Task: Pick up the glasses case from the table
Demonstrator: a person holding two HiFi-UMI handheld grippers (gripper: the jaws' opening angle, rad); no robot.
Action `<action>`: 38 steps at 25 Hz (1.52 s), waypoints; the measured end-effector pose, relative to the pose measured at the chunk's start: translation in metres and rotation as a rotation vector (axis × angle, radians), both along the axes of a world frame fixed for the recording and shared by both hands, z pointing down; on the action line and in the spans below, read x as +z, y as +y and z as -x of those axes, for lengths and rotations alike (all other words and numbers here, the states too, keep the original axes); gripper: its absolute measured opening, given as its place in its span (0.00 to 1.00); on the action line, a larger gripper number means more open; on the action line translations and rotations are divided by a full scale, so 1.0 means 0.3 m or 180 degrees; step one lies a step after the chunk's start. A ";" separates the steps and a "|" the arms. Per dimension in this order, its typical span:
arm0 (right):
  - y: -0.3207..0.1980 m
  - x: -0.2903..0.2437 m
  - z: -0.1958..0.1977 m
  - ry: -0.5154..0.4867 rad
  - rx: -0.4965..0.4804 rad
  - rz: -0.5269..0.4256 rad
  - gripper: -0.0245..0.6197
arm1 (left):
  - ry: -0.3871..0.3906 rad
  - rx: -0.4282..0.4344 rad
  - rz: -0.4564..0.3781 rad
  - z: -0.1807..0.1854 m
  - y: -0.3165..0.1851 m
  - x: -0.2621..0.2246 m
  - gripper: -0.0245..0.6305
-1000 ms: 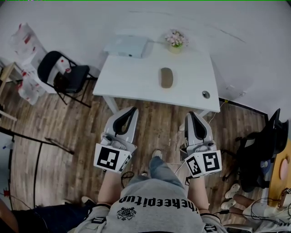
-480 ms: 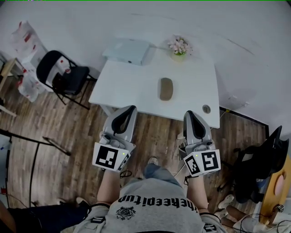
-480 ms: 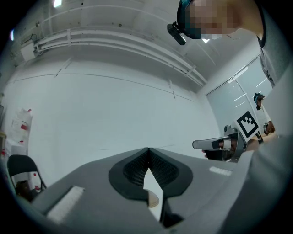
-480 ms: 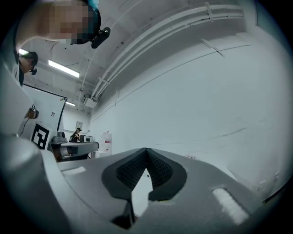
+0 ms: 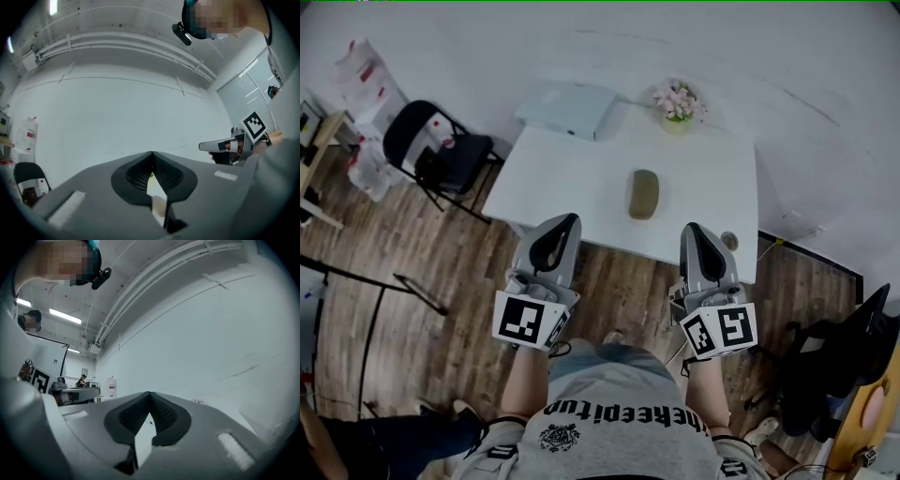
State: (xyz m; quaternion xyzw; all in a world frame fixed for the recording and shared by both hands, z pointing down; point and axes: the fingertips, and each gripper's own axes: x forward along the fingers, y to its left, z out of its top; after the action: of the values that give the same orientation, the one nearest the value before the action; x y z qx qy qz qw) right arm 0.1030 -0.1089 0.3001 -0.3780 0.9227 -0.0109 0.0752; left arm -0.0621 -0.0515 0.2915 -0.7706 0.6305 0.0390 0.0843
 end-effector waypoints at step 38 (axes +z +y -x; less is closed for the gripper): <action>-0.471 0.094 0.210 0.0057 0.0530 0.0381 0.04 | 0.0076 0.0536 0.0152 0.224 -0.557 0.038 0.07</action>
State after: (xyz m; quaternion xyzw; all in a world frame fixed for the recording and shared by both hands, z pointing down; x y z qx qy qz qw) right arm 0.0401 -0.2500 0.3283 -0.4573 0.8864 -0.0563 0.0449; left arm -0.1291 -0.2185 0.3028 -0.8221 0.5652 0.0401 0.0549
